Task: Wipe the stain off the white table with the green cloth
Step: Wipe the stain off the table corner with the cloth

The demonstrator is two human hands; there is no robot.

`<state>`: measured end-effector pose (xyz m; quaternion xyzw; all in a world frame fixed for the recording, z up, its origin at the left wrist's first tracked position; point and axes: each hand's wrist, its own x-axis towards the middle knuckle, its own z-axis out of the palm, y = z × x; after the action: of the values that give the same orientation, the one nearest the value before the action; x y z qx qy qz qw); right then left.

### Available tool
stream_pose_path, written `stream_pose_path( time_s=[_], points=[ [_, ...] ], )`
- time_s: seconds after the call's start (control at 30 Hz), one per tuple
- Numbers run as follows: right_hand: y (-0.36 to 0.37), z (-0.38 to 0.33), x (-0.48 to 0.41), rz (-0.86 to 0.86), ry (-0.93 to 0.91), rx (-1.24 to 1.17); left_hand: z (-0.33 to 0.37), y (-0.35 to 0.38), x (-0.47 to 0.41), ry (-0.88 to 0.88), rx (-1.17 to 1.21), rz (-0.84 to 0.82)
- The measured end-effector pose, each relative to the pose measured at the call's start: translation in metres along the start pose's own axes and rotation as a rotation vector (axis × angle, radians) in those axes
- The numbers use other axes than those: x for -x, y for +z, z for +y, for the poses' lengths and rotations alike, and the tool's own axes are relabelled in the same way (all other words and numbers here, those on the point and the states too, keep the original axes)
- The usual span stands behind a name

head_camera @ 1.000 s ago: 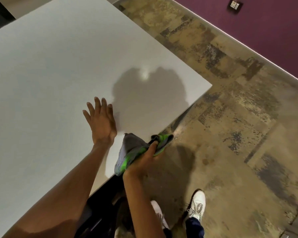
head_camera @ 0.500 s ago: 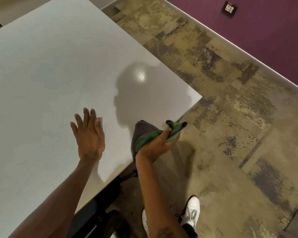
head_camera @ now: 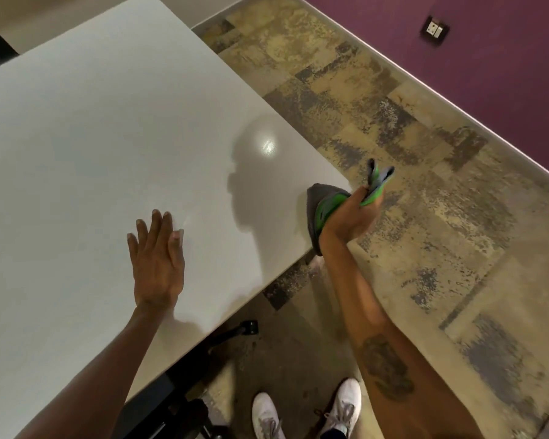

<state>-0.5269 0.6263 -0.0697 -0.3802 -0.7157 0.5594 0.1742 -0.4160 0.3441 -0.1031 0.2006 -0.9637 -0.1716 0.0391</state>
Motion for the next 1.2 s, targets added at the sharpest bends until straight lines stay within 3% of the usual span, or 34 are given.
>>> stream_pose_path(
  time_s=[0.23, 0.4, 0.87, 1.2],
  points=[
    [0.010, -0.007, -0.038, -0.203, -0.237, 0.568, 0.007, -0.003, 0.001, -0.021, 0.006, -0.039],
    [0.021, -0.014, -0.060, -0.310, -0.370, 0.785, 0.007, -0.005, 0.003, -0.013, 0.026, -0.054],
    [0.123, -0.035, -0.063, -0.398, -0.493, 0.693, 0.002, -0.003, -0.003, -0.019, 0.046, -0.082],
    [0.195, -0.059, -0.071, -0.567, -0.600, 0.615, -0.002, 0.000, -0.002, -0.005, 0.129, -0.096]
  ],
)
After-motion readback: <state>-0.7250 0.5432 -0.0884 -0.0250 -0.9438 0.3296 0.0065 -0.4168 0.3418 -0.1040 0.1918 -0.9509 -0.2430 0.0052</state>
